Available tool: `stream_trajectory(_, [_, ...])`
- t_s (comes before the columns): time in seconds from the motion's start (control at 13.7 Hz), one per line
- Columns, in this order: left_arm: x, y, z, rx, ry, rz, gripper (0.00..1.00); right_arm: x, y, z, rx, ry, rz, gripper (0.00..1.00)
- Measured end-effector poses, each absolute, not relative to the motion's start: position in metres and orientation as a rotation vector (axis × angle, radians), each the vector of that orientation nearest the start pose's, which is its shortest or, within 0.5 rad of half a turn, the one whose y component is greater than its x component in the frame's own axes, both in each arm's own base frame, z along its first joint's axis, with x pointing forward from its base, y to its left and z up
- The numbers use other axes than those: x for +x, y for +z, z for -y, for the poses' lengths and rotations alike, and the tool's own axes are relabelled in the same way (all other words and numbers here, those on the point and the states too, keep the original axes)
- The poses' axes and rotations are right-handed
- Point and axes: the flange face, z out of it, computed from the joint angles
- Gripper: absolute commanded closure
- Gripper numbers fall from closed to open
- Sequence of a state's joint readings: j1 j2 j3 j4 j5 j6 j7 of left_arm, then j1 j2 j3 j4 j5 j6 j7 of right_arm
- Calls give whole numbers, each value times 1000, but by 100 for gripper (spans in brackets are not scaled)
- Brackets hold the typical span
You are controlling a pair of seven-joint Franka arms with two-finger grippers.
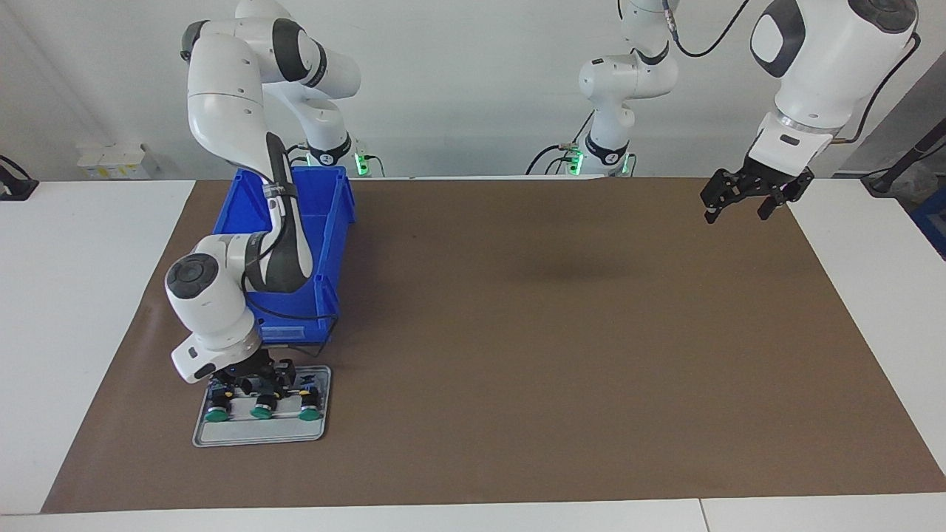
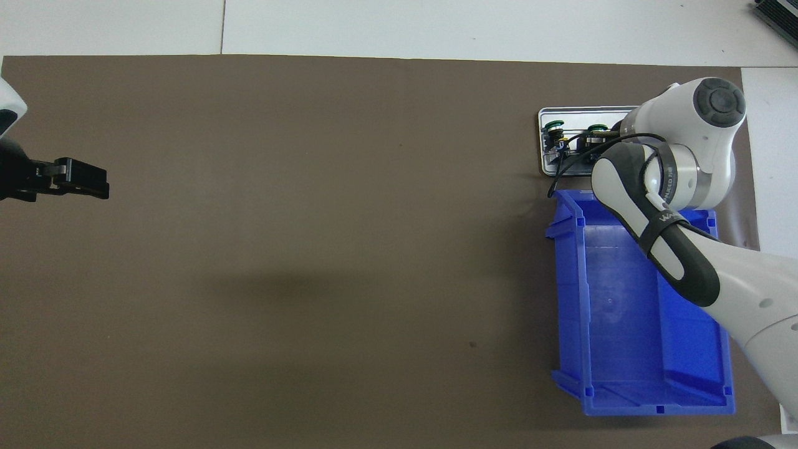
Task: Place and press button with both arms
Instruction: 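Reach the right gripper into the metal tray and grasp a button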
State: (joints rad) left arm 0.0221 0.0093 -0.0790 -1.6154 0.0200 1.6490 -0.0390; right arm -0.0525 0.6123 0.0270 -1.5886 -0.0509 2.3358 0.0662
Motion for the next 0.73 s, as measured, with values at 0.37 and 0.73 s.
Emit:
stream_trajectory(0.37, [563, 605, 30, -3123, -39, -30, 0, 709, 322, 22, -3150, -261, -113, 100])
stream_trajectory(0.73, [563, 605, 30, -3123, -39, -30, 0, 687, 407, -17, -3110, -208, -441, 100])
